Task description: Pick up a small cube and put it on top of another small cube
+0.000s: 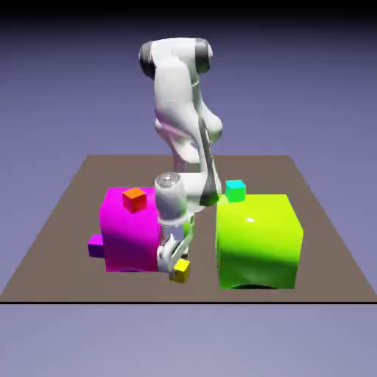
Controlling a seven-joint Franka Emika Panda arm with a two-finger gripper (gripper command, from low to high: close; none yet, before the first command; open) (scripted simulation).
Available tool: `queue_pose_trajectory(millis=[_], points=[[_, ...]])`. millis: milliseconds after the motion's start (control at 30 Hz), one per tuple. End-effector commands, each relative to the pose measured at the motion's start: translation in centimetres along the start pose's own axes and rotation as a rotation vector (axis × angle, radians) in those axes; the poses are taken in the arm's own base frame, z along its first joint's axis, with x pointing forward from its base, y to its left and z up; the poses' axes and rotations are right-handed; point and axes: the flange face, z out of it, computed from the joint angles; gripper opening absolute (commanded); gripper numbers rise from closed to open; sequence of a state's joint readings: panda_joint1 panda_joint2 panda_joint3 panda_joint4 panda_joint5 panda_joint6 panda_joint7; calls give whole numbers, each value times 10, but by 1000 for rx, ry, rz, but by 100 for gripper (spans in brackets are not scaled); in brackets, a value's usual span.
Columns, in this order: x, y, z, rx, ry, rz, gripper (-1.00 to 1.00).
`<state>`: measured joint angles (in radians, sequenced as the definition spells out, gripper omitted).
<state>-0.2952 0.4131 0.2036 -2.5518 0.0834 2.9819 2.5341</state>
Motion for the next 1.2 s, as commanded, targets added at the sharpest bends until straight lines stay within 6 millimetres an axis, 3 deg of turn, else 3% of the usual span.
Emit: queue_pose_trajectory(millis=[0,33,233,267,367,500,633,833,900,967,1133,1167], points=[[0,0,0,0,0,0,-100],[0,0,0,0,0,0,-100],[-2,1,-68,0,0,0,-100],[-5,16,-61,-17,37,-55,-100],[-23,-14,-110,20,25,-8,-100],[-19,-58,-192,77,4,131,-100],[0,-90,-279,138,-12,274,-100],[58,-75,-326,50,-27,552,-100],[75,-71,-351,44,-42,632,-100],[77,-71,-356,45,-45,645,-100],[77,-75,-286,45,-45,645,-100],[77,-75,-286,45,-45,645,100]])
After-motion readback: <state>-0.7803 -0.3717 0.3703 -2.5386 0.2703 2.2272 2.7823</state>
